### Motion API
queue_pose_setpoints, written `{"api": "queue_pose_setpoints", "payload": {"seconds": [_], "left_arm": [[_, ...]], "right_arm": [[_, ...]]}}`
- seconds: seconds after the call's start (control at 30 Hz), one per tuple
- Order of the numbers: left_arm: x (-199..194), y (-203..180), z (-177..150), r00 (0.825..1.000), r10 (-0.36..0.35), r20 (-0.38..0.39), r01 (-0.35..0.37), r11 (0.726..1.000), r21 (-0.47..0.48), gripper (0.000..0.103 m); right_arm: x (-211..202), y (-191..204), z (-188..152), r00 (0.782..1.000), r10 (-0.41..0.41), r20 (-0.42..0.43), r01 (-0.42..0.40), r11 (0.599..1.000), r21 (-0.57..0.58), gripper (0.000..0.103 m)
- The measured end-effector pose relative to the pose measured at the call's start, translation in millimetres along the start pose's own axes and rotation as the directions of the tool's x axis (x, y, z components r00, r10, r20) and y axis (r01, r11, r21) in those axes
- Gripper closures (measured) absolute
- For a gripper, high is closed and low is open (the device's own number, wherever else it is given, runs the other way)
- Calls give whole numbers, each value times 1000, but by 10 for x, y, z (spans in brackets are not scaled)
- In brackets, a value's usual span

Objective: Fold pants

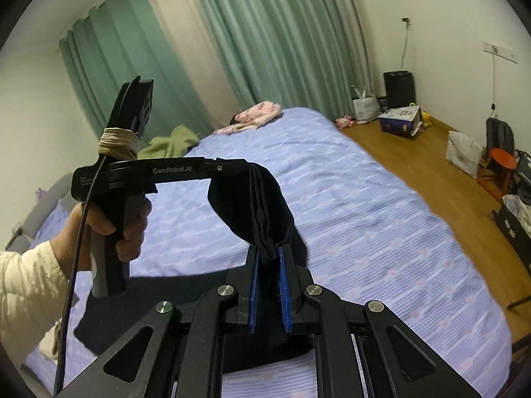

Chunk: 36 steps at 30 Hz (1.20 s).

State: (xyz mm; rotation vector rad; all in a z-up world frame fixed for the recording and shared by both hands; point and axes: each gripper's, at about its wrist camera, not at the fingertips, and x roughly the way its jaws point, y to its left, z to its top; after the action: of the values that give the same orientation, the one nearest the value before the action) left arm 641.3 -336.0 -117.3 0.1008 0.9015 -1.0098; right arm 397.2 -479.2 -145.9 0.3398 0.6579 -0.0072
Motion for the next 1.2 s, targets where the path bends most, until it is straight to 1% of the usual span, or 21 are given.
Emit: {"api": "queue_pose_setpoints", "payload": {"seconds": [0.2,0.33,0.37,0.43,0.47,0.5,0.53,0.57,0.63,0.7,0.77,0.8,0.83,0.87,0.9,0.97,1.0,1.03,1.1,1.13,1.2], "left_arm": [[-126,659,-565,997,-27,-71,26,1000,-8,86],[-200,1054,-946,991,-38,-129,35,999,-23,86],[-214,1128,-1012,990,-37,-136,34,999,-27,83],[-268,1300,-1188,987,4,-159,-10,999,-33,74],[-306,1381,-1258,986,38,-161,-45,998,-40,64],[-377,1490,-1349,984,71,-160,-82,995,-60,47],[-438,1549,-1410,984,85,-155,-98,992,-77,38],[-517,1638,-1497,984,101,-150,-117,987,-106,30],[-656,1800,-1702,979,118,-164,-148,972,-184,29],[-752,1837,-1928,970,134,-204,-182,953,-240,29],[-818,1813,-2145,968,122,-221,-184,940,-287,29],[-830,1786,-2236,969,101,-225,-171,933,-318,28],[-837,1740,-2358,972,58,-227,-140,920,-366,28],[-833,1714,-2430,975,37,-220,-124,909,-397,28],[-814,1672,-2534,978,16,-208,-109,888,-446,28],[-750,1614,-2632,983,-8,-182,-87,857,-508,28],[-707,1579,-2679,986,-24,-165,-70,839,-539,28],[-669,1547,-2690,988,-37,-152,-55,826,-561,28],[-571,1484,-2759,994,-48,-103,-26,787,-616,28],[-537,1475,-2745,995,-38,-94,-30,778,-628,29],[-406,1455,-2783,996,8,-93,-67,750,-658,30]], "right_arm": [[399,641,-351,993,12,-116,-16,999,-29,90],[755,1046,-612,978,17,-210,-37,995,-90,91],[871,1170,-701,969,23,-244,-50,993,-105,90],[1008,1311,-811,959,24,-283,-60,991,-120,90],[1087,1384,-876,953,24,-303,-67,989,-131,90],[1167,1456,-946,947,18,-321,-69,987,-146,90],[1218,1499,-1001,940,19,-340,-75,986,-151,91],[1331,1530,-1090,927,34,-373,-94,985,-142,91],[1495,1571,-1229,906,31,-422,-99,985,-139,91],[1596,1590,-1360,888,49,-458,-119,985,-126,90],[1655,1596,-1444,864,70,-498,-142,984,-108,85],[1670,1616,-1523,845,80,-529,-161,981,-109,77],[1659,1646,-1557,833,94,-546,-181,978,-107,69],[1622,1678,-1616,815,122,-566,-217,971,-103,66],[1565,1698,-1647,807,135,-574,-239,965,-109,61],[1452,1733,-1642,810,145,-569,-266,954,-136,60],[1337,1700,-1615,827,128,-548,-254,953,-162,58],[1289,1675,-1593,837,114,-535,-239,956,-170,53],[1175,1477,-1463,876,57,-478,-158,972,-173,50],[1149,1328,-1386,895,13,-446,-96,982,-163,49],[1180,1069,-1278,907,-41,-419,-20,990,-138,49]]}}
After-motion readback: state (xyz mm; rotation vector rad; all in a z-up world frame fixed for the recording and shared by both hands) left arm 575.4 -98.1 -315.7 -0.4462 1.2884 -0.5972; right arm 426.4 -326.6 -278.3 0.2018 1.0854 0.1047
